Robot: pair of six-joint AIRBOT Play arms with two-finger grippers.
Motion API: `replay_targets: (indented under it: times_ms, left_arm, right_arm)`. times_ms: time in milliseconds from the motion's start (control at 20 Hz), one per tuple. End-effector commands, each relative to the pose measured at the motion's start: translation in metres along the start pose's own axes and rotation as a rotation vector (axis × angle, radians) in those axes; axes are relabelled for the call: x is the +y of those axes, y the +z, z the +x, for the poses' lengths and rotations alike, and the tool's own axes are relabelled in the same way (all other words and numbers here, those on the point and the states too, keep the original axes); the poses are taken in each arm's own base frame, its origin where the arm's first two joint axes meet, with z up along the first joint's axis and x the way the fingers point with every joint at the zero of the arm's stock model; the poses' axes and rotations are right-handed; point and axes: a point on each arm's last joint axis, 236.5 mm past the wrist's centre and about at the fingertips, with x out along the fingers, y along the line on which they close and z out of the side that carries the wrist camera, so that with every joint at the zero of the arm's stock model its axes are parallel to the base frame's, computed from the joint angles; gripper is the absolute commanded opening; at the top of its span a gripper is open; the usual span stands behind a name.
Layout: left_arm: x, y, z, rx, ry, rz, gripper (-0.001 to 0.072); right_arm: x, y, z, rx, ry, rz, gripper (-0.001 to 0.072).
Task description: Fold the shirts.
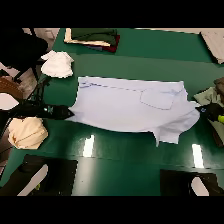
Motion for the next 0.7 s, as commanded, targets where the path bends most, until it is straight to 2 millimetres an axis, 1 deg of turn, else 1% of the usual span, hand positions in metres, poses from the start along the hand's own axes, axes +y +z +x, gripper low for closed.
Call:
replay_targets:
  times_ms: [0, 100, 200, 300, 350, 500, 550, 650]
  left_arm:
    - [0.011, 0.054, -0.003, -0.221, 0.038, -0.027, 0.0023]
    - [0.024, 0.068, 0.008, -0.248, 0.056, -0.061, 0.0023]
    - [0.036, 0.081, 0.021, -0.267, 0.064, -0.091, 0.0023]
    - [0.045, 0.101, 0.034, -0.297, 0.059, -0.116, 0.0023]
    - [0.047, 0.112, 0.039, -0.312, 0.054, -0.124, 0.0023]
    - [0.046, 0.152, 0.053, -0.337, 0.019, -0.124, 0.0023]
    - [0.043, 0.163, 0.061, -0.331, 0.005, -0.112, 0.0023]
    - [0.031, 0.174, 0.087, -0.291, -0.014, -0.078, 0.0023]
  right_arm:
    - [0.0, 0.018, 0.026, -0.056, 0.008, 0.047, 0.0019]
    - [0.001, 0.035, 0.046, -0.066, 0.008, 0.049, 0.0019]
    - [0.003, 0.058, 0.061, -0.087, 0.005, 0.039, 0.0018]
    - [0.003, 0.08, 0.076, -0.089, 0.006, 0.041, 0.0019]
    - [0.004, 0.087, 0.085, -0.076, 0.009, 0.038, 0.0019]
    - [0.012, 0.097, 0.114, -0.024, 0.028, 0.019, 0.0018]
    - [0.015, 0.098, 0.126, -0.007, 0.033, 0.012, 0.0018]
    - [0.018, 0.097, 0.147, 0.027, 0.037, 0.013, 0.0018]
